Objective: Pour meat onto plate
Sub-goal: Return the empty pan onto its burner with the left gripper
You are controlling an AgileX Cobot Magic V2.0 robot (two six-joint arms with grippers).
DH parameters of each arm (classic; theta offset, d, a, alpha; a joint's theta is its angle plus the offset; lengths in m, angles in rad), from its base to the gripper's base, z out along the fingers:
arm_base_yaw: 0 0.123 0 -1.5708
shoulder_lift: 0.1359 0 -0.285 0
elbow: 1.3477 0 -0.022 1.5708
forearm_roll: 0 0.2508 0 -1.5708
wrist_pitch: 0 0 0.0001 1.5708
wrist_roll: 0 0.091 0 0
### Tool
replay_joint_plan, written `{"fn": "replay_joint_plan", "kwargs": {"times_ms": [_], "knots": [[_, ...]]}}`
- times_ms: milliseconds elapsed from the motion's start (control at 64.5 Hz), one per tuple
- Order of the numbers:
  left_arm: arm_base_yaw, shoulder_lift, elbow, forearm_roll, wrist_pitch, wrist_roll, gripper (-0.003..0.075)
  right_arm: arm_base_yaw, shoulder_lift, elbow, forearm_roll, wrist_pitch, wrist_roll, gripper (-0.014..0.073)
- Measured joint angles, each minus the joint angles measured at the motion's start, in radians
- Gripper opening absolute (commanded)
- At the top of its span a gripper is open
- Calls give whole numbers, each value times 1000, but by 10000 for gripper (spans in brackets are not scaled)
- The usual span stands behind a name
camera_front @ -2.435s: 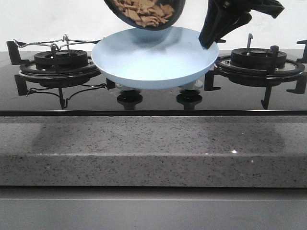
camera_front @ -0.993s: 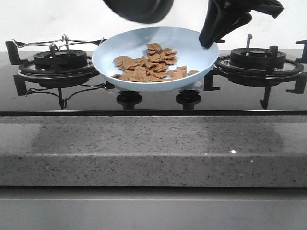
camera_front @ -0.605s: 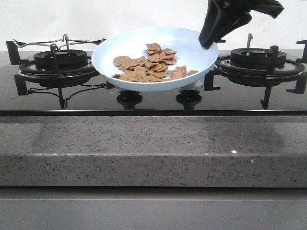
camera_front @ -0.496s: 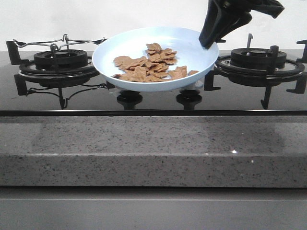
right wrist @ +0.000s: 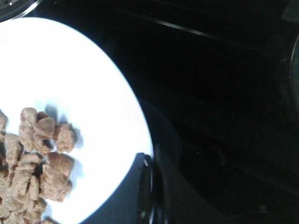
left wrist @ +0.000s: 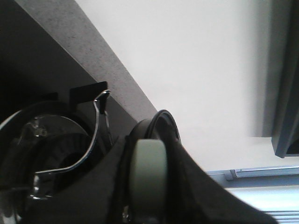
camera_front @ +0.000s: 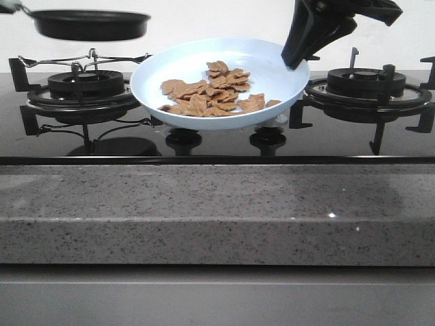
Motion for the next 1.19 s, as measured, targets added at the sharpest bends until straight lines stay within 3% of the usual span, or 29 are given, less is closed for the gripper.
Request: {"fn": "replay_joint_plan", "kwargs": {"times_ms": [667, 775, 915, 993, 1055, 1194], "knots": [[0, 9, 0, 126, -84, -24, 1, 0, 0, 0, 0, 0, 0, -71], [0, 9, 0, 144, -86, -31, 130, 0, 0, 0, 0, 0, 0, -71], [0, 9, 0, 186, -89, -28, 445, 0, 0, 0, 0, 0, 0, -71], [0, 9, 0, 208, -86, -27, 571, 0, 0, 0, 0, 0, 0, -71], [0, 9, 0, 217, -80, -27, 616, 0, 0, 0, 0, 0, 0, -71], [0, 9, 0, 261, -54, -24, 620, 0, 0, 0, 0, 0, 0, -71]]}}
